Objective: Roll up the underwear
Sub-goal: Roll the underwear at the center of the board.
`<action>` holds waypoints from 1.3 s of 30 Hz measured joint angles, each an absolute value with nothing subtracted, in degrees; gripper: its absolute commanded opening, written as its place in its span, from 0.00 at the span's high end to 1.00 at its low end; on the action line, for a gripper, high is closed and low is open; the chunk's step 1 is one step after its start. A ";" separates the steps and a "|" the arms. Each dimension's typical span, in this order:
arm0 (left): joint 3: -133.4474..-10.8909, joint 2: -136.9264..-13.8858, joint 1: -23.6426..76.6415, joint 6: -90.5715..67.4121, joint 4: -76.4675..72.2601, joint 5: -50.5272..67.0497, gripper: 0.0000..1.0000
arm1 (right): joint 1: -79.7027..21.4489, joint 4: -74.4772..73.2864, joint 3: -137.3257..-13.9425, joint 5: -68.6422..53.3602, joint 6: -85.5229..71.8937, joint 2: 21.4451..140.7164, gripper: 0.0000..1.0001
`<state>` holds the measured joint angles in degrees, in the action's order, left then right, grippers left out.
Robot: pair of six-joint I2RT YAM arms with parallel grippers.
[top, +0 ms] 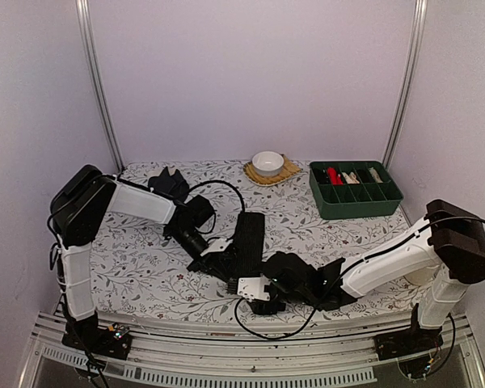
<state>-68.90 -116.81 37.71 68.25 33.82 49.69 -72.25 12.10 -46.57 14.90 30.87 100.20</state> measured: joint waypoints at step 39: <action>-74.63 -122.85 33.95 65.93 41.08 58.46 1.00 | -70.41 13.13 -55.35 19.53 26.09 111.68 0.97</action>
